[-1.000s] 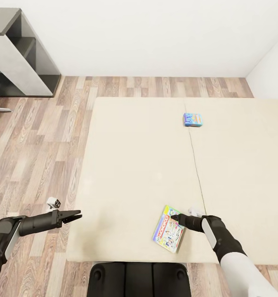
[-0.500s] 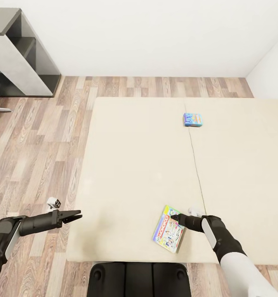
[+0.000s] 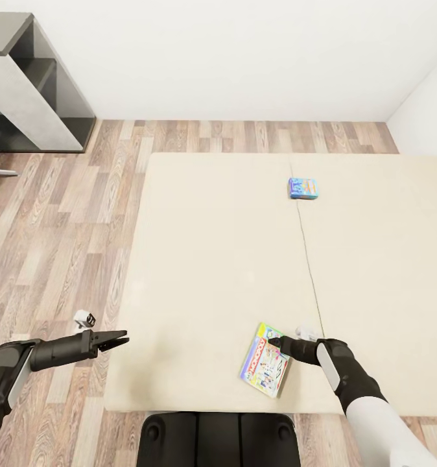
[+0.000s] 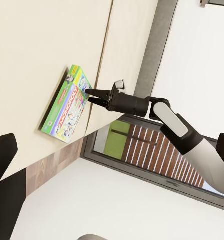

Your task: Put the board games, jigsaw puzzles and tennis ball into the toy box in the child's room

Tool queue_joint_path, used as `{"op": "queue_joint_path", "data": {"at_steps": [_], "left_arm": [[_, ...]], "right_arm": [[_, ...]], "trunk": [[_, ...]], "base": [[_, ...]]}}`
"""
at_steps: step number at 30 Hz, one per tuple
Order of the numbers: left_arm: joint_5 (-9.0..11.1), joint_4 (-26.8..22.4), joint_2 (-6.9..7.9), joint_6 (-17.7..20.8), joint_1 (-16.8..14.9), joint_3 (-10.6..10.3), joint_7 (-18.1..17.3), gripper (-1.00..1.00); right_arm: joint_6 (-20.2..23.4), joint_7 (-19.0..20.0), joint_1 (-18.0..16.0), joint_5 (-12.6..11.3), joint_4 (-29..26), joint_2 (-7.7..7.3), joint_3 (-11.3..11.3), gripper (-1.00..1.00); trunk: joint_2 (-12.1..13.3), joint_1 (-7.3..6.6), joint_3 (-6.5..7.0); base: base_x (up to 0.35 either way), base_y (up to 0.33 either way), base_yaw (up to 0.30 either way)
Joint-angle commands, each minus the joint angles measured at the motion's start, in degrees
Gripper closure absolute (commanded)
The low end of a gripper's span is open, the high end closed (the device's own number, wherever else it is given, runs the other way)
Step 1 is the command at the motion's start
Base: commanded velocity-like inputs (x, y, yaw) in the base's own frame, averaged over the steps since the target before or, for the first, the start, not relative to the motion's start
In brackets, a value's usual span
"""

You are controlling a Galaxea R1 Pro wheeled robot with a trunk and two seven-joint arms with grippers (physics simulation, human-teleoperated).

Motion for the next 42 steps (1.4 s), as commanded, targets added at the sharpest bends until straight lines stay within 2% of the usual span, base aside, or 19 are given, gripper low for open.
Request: {"op": "queue_joint_path", "data": {"at_steps": [1,16,42], "left_arm": [[0.0,0.0,0.01,0.6,0.0,0.0,-0.2,-1.00],[0.0,0.0,0.01,0.6,0.0,0.0,-0.2,-1.00],[0.0,0.0,0.01,0.6,0.0,0.0,-0.2,-1.00]], "right_arm": [[0.4,0.0,0.0,-0.3,-0.1,0.02,-0.1,-1.00],[0.3,0.0,0.0,-0.3,0.0,-0.01,-0.2,-1.00],[0.6,0.1,0.1,-0.3,0.0,0.13,0.1,-1.00]], "trunk": [[-0.1,0.03,-0.05],[-0.1,0.03,-0.05],[-0.1,0.03,-0.05]], "base": [[0.000,0.000,0.000],[0.000,0.000,0.065],[0.000,0.000,0.003]]}}
